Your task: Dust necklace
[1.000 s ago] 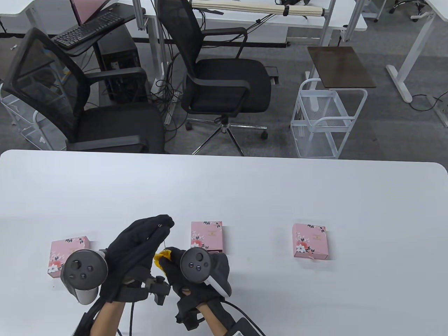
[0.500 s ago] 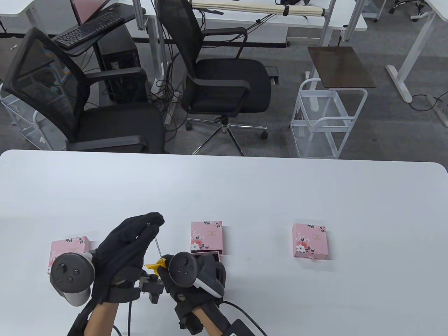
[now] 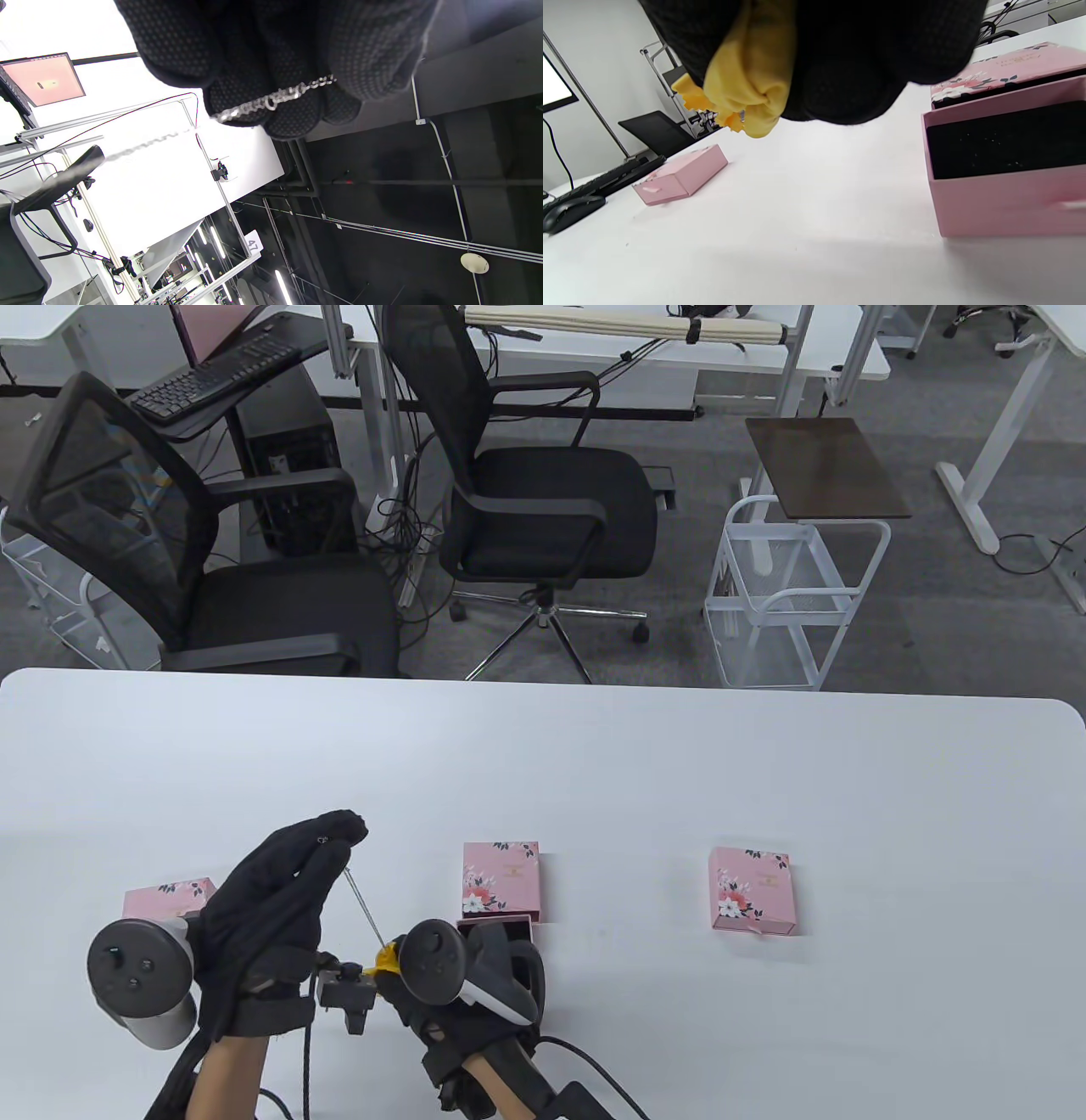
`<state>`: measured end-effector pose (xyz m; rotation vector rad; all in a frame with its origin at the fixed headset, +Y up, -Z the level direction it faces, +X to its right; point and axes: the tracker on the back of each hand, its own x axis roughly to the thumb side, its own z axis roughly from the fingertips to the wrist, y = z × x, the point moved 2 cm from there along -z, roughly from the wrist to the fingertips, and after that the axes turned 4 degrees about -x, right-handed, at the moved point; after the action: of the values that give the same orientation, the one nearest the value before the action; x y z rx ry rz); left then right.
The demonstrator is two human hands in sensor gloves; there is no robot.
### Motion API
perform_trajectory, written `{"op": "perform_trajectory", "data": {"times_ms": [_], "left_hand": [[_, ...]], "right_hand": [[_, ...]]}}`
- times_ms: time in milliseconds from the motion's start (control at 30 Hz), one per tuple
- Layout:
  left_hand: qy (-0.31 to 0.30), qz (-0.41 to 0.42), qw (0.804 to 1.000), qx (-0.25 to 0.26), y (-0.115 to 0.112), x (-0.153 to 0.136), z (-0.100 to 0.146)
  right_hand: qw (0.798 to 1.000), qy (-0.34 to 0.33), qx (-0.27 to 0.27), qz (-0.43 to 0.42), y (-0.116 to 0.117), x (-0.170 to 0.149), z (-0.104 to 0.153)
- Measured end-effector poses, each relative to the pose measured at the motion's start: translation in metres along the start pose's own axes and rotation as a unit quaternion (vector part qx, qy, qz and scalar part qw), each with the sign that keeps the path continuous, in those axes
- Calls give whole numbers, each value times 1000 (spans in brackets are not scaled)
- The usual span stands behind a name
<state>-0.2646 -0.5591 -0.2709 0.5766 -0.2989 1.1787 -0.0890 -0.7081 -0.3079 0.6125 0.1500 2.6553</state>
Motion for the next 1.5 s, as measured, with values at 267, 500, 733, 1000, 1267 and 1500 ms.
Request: {"op": "perform_trajectory", "data": {"times_ms": [267,500,733,1000,1267,1500], "left_hand": [[13,6,1000,2,9,-3,-2],[22,1,1000,9,14,-3,-1],[21,-1,1000,-7,5,-2,-2],[18,-12,999,-49,-20,-1,0],[12,-21,998,-63,-28,3,4],[11,-24,997,-73,-33,3,4]], "right_hand": [[998,-18,14,61,5,6,1],[991,9,-7,130,-20,-3,1],[988,99,-36,111,-69,-40,11],[978,188,-79,42,-85,-123,38],[951,295,-57,67,-50,-184,46],[950,292,26,110,-27,-197,40]]}}
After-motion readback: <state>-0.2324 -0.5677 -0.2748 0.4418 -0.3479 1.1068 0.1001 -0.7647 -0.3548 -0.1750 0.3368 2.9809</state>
